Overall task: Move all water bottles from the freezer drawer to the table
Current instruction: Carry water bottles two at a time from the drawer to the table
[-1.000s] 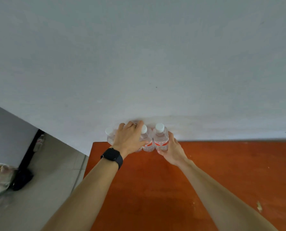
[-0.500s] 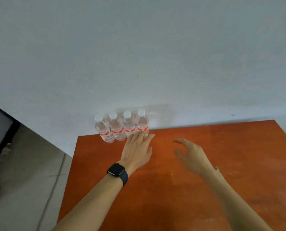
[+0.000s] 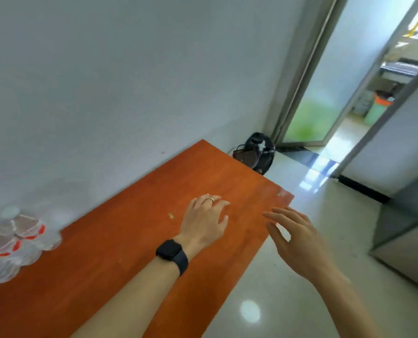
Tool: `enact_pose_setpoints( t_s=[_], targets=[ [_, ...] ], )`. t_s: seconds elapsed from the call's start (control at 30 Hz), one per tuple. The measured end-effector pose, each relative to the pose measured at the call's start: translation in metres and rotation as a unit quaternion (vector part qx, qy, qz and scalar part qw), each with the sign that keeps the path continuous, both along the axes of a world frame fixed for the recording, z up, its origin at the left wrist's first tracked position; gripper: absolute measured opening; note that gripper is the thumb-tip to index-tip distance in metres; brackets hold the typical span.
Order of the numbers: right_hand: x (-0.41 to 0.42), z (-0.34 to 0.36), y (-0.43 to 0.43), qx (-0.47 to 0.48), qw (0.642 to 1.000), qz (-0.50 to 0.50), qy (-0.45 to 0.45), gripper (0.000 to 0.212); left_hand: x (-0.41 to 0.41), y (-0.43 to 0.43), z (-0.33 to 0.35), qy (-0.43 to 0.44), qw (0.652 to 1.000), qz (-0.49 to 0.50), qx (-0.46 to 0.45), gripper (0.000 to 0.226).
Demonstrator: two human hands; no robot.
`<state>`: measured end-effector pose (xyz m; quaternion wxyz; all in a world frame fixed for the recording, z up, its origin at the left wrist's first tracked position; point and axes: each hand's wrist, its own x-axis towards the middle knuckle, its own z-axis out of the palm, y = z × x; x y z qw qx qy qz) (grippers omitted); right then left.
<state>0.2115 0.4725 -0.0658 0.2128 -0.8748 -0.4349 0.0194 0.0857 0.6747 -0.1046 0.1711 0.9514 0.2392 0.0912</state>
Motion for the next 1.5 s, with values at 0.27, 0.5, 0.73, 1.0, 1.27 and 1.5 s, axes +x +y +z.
enact_pose_setpoints(
  t_s=[0.27,0.5,0.73,1.0,1.27,1.5],
  targets=[
    [0.059,0.01,-0.265,0.019,0.975,-0.223,0.003,0.036,0.153,-0.217,0.023,-0.022,0.978,-0.199,0.062,0.04],
    [0.084,0.022,-0.453,0.036,0.938,-0.346,-0.001,0.036,0.243,-0.392,0.045,-0.056,0.951,-0.295,0.074,0.039],
    [0.137,0.021,-0.562,0.076,0.903,-0.422,0.015,0.036,0.337,-0.502,0.051,-0.061,0.927,-0.359,0.086,0.038],
    [0.27,0.007,-0.645,0.097,0.887,-0.451,0.031,0.035,0.489,-0.587,0.041,-0.069,0.912,-0.397,0.071,0.035],
    [0.425,0.007,-0.716,0.107,0.872,-0.473,0.058,0.037,0.665,-0.662,0.051,-0.045,0.893,-0.445,0.043,0.036],
    [0.535,-0.002,-0.778,0.115,0.865,-0.483,0.068,0.036,0.786,-0.731,0.04,-0.006,0.877,-0.479,-0.021,0.035]
  ],
)
